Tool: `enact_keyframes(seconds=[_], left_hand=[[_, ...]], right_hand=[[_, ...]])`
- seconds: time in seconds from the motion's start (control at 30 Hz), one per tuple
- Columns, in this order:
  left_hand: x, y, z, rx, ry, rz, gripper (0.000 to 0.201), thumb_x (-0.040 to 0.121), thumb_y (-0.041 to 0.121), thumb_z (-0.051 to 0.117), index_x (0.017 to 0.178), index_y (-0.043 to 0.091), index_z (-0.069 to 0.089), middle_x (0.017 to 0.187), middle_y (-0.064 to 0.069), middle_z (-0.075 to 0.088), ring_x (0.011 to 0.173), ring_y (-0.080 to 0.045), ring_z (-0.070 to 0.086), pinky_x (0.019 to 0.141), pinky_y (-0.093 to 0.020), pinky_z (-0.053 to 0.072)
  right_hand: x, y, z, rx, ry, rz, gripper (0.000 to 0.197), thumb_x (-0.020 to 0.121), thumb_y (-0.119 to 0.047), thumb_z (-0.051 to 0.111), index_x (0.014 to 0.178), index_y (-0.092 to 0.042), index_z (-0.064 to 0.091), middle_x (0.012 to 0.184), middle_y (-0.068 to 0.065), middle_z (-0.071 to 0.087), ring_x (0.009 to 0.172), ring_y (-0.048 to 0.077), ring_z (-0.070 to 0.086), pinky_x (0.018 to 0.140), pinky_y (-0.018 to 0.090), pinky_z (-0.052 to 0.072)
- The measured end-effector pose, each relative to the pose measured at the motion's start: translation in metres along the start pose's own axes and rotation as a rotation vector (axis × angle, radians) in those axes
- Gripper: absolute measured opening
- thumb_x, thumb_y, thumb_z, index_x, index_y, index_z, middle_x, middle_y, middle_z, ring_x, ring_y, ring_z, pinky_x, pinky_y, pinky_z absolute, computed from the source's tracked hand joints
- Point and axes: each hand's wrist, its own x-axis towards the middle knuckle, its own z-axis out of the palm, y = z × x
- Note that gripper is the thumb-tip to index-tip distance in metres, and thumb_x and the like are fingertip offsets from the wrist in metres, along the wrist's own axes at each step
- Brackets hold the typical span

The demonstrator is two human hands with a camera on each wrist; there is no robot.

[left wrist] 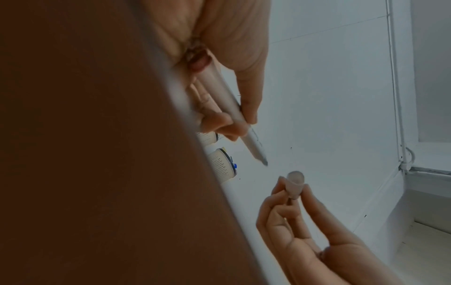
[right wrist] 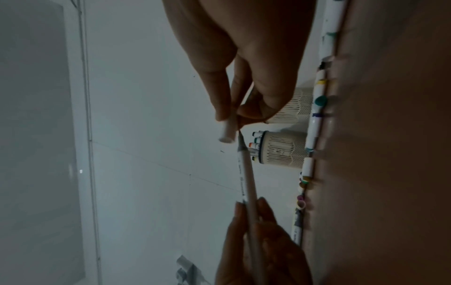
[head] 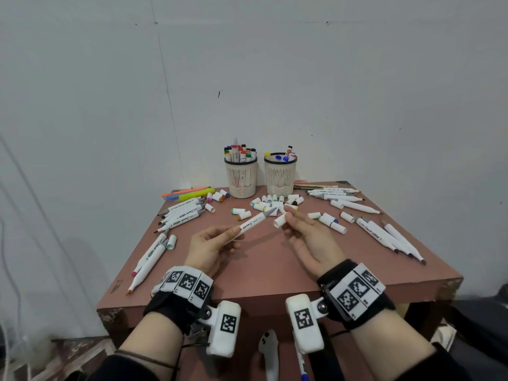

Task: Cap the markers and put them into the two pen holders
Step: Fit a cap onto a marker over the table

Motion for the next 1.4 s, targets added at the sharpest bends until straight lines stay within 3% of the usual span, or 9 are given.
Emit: enact_keyframes(seconds=[0.1,0.2,0.33,0.43,0.77,1.03,1.4], left_hand=[[-0.001,0.0,0.002,0.002,-0.007,0.007,0.004,0.083,0.001,0.064,0.081,-0.003,0.066,0.067,-0.014,0.069,0.045,-0.011,0.057,0.043,-0.016,0.044],[-0.001,0.0,0.002,0.006,-0.021,0.008,0.004,0.082,0.0,0.063,0.08,-0.002,0.066,0.066,-0.014,0.069,0.044,-0.011,0.056,0.042,-0.015,0.044],[-0.001,-0.002,0.001,0.036,-0.032,0.014,0.003,0.082,-0.001,0.063,0.082,-0.003,0.066,0.064,-0.013,0.068,0.044,-0.011,0.056,0.042,-0.015,0.043],[-0.001,-0.002,0.001,0.058,-0.043,0.014,0.004,0.081,-0.002,0.063,0.083,-0.004,0.066,0.063,-0.013,0.068,0.044,-0.011,0.056,0.041,-0.014,0.043],[-0.003,-0.003,0.003,0.103,-0.064,0.022,0.006,0.08,-0.003,0.064,0.085,-0.006,0.066,0.063,-0.013,0.068,0.045,-0.01,0.056,0.042,-0.013,0.043],[-0.002,-0.004,0.002,0.158,-0.064,0.008,0.007,0.077,-0.003,0.067,0.084,-0.004,0.067,0.064,-0.012,0.069,0.046,-0.009,0.057,0.045,-0.013,0.046],[-0.003,-0.008,0.0,0.211,-0.038,-0.019,0.008,0.078,-0.005,0.068,0.084,-0.001,0.069,0.064,-0.01,0.069,0.048,-0.006,0.059,0.049,-0.012,0.05]], right_hand=[[0.008,0.006,-0.006,0.084,0.008,-0.031,0.021,0.088,0.002,0.054,0.107,0.0,0.063,0.082,0.009,0.067,0.071,0.013,0.059,0.059,0.017,0.048],[0.013,0.007,-0.012,0.12,0.057,-0.058,0.018,0.09,0.002,0.053,0.102,-0.005,0.064,0.078,0.004,0.07,0.066,0.009,0.061,0.063,0.018,0.046],[0.016,0.006,-0.019,0.192,0.146,-0.131,0.015,0.091,0.005,0.052,0.094,-0.005,0.063,0.075,0.004,0.064,0.064,0.01,0.054,0.058,0.015,0.048],[0.016,0.006,-0.019,0.209,0.145,-0.139,0.016,0.091,0.005,0.051,0.097,-0.004,0.062,0.079,0.004,0.061,0.066,0.009,0.051,0.063,0.016,0.048],[0.013,0.009,-0.015,0.155,0.093,-0.096,0.017,0.089,0.007,0.052,0.097,-0.002,0.064,0.076,0.003,0.066,0.071,0.01,0.058,0.071,0.018,0.05],[0.009,0.013,-0.013,0.001,0.062,0.032,0.017,0.085,0.012,0.055,0.086,-0.004,0.062,0.07,0.008,0.065,0.068,0.018,0.059,0.056,0.019,0.053],[0.009,0.017,-0.017,-0.192,0.027,0.011,0.018,0.086,0.014,0.052,0.088,-0.003,0.056,0.08,0.013,0.059,0.067,0.018,0.061,0.057,0.015,0.052]])
